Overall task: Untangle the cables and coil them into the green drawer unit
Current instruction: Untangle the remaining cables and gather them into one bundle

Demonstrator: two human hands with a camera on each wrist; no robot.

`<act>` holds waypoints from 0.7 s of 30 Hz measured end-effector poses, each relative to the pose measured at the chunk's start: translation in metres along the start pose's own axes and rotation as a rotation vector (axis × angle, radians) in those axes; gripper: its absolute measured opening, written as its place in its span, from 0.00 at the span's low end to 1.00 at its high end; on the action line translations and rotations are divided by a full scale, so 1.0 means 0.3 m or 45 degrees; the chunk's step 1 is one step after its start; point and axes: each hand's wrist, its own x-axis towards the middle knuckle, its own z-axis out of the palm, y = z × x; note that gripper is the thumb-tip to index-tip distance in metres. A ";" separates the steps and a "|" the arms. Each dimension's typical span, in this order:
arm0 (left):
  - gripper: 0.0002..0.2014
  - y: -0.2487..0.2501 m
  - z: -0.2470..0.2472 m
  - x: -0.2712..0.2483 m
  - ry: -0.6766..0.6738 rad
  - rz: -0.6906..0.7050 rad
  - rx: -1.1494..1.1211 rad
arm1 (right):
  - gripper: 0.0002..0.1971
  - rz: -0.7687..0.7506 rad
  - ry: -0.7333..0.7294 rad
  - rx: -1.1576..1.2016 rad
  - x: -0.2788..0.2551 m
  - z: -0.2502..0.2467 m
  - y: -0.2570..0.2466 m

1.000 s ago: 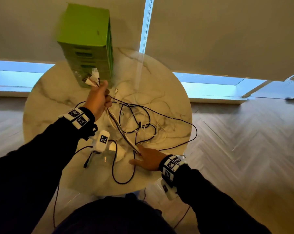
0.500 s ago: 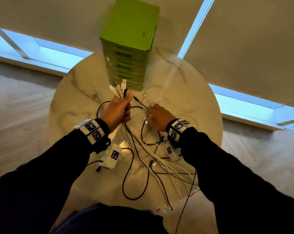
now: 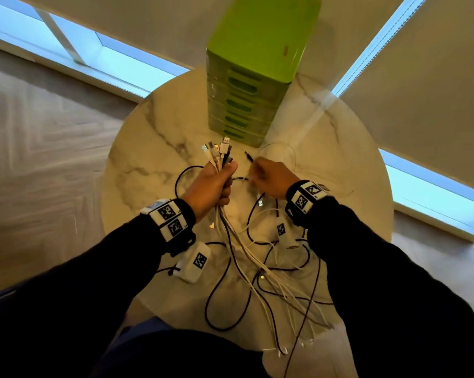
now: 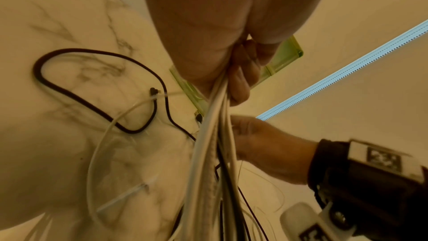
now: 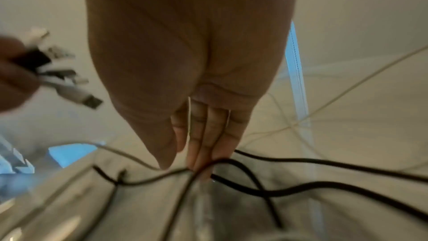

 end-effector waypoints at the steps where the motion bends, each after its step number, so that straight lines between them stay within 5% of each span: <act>1: 0.12 -0.003 -0.001 0.003 -0.002 -0.007 -0.006 | 0.10 0.033 -0.051 -0.187 0.001 0.006 0.029; 8: 0.13 -0.032 -0.011 0.004 -0.001 -0.008 -0.018 | 0.08 -0.012 -0.180 -0.421 -0.030 0.054 0.117; 15: 0.14 -0.046 -0.001 -0.016 -0.009 -0.009 0.004 | 0.14 -0.199 -0.046 -0.792 -0.044 0.066 0.155; 21: 0.15 -0.052 -0.009 -0.026 -0.013 0.041 -0.029 | 0.08 -0.311 0.412 -0.014 -0.091 -0.063 0.142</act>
